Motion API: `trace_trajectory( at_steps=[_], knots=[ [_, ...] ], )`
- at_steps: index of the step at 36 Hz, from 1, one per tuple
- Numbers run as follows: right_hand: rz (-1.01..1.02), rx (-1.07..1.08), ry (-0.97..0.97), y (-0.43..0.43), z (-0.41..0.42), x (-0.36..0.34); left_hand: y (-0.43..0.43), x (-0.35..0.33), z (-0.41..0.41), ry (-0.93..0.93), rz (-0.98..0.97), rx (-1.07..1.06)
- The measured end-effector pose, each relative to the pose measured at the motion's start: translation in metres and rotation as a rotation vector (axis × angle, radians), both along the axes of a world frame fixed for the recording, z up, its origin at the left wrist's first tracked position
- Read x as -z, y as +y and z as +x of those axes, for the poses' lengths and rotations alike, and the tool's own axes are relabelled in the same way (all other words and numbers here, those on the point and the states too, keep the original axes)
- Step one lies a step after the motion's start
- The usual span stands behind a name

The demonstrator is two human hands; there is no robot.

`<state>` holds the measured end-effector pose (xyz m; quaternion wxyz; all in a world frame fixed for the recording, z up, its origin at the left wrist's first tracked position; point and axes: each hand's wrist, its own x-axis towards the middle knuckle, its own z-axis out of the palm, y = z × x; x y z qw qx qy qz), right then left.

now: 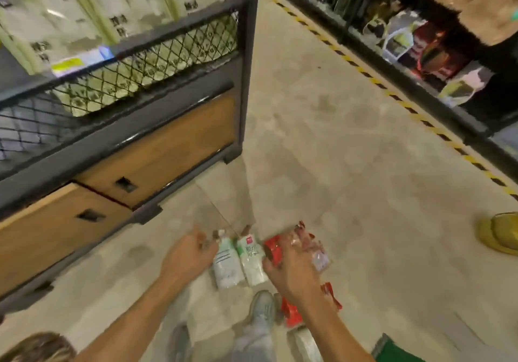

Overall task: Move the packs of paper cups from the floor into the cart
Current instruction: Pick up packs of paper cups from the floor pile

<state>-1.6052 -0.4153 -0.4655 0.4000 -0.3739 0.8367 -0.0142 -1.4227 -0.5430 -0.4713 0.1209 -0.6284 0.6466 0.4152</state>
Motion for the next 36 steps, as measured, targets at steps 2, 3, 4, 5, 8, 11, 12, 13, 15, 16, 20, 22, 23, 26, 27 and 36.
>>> trace_trajectory(
  at_steps=[2, 3, 4, 5, 8, 11, 12, 13, 15, 16, 20, 22, 23, 26, 27, 36],
  knots=[
    [0.031, 0.007, -0.05, -0.01, -0.009, 0.055, -0.006, 0.052, -0.008, -0.008, 0.027, -0.058],
    [0.038, 0.024, -0.063, -0.015, -0.013, 0.082, -0.009, 0.081, -0.011, -0.018, 0.05, -0.093],
    [0.039, 0.053, -0.073, -0.019, -0.015, 0.109, -0.011, 0.11, -0.014, -0.026, 0.075, -0.121],
    [0.043, 0.083, -0.082, -0.022, -0.016, 0.138, -0.013, 0.14, -0.017, -0.032, 0.105, -0.144],
    [0.08, 0.14, -0.126, -0.026, -0.017, 0.235, -0.015, 0.231, -0.025, -0.072, 0.201, -0.213],
    [0.075, 0.184, -0.142, -0.025, -0.015, 0.337, -0.013, 0.32, -0.026, -0.104, 0.223, -0.316],
    [0.073, 0.195, -0.151, -0.026, -0.013, 0.367, -0.011, 0.351, -0.024, -0.12, 0.227, -0.335],
    [0.078, 0.2, -0.157, -0.027, -0.012, 0.397, -0.01, 0.381, -0.024, -0.141, 0.231, -0.349],
    [0.076, 0.204, -0.139, -0.031, -0.011, 0.453, -0.006, 0.437, -0.025, -0.179, 0.23, -0.374],
    [0.063, 0.203, -0.122, -0.035, -0.01, 0.476, -0.004, 0.462, -0.027, -0.195, 0.222, -0.378],
    [0.085, 0.144, -0.076, -0.049, -0.002, 0.534, 0.014, 0.545, -0.036, -0.157, 0.178, -0.404],
    [0.088, 0.139, 0.01, -0.05, 0.003, 0.547, 0.024, 0.568, -0.041, -0.094, 0.136, -0.468],
    [0.076, 0.147, 0.053, -0.049, 0.004, 0.552, 0.028, 0.575, -0.044, -0.083, 0.083, -0.479],
    [0.074, 0.162, 0.072, -0.05, 0.002, 0.555, 0.029, 0.577, -0.051, -0.041, -0.036, -0.495],
    [0.081, 0.163, 0.06, -0.051, 0.0, 0.551, 0.027, 0.574, -0.051, -0.021, -0.039, -0.503],
    [-0.04, 0.288, -0.032, -0.074, -0.006, 0.431, 0.012, 0.446, -0.011, 0.125, 0.02, -0.584]
  ],
)
